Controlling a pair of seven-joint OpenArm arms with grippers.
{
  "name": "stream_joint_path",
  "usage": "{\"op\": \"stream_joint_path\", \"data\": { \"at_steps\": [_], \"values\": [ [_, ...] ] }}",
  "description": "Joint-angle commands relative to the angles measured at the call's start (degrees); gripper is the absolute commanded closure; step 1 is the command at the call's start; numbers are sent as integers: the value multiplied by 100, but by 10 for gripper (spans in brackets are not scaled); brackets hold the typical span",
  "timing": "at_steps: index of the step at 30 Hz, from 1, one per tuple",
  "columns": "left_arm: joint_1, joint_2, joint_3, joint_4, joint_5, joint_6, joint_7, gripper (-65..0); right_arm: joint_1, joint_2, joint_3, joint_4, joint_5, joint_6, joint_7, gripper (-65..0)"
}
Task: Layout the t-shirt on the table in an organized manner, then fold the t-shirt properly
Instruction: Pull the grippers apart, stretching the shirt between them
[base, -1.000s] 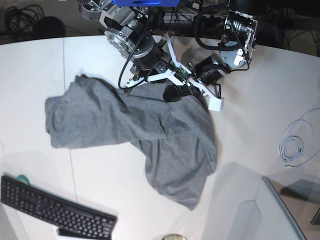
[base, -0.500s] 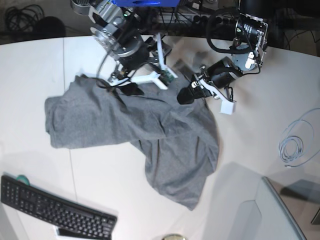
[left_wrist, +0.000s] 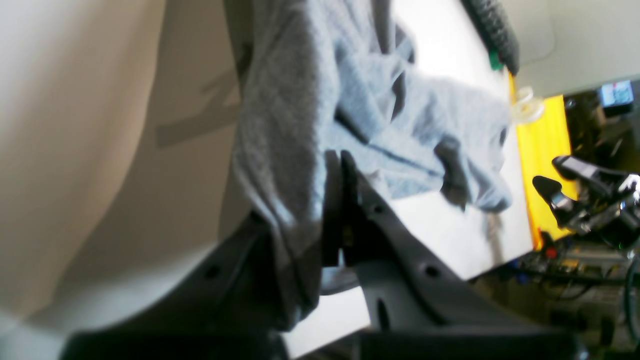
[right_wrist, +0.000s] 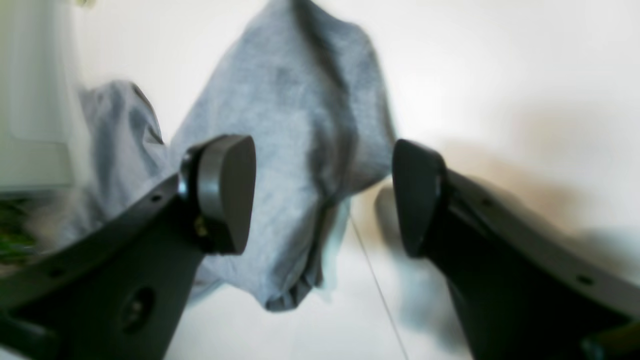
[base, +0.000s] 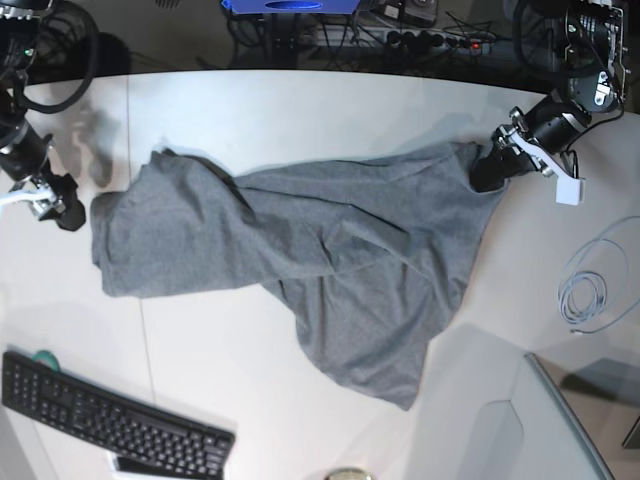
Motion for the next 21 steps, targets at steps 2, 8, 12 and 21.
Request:
{"op": "stream_joint_path", "data": {
  "at_steps": [2,8,12,21],
  "values": [
    [84,-231,-235,94,-140,-60,-120,0,19,116,-294,17,342,91,-120,-396],
    [119,-398,-464,165,168,-60,-120,0,-87,266,-1305,342,325,91,-155,-396],
    [189,-328,-464,490,950,-60,-120,0,-148,222,-1481,280,333,82,-147,-393],
    [277,-213,-420,534,1135,-60,-120,0,-430,142,-1613,474,333,82,-155,-390]
  ]
}}
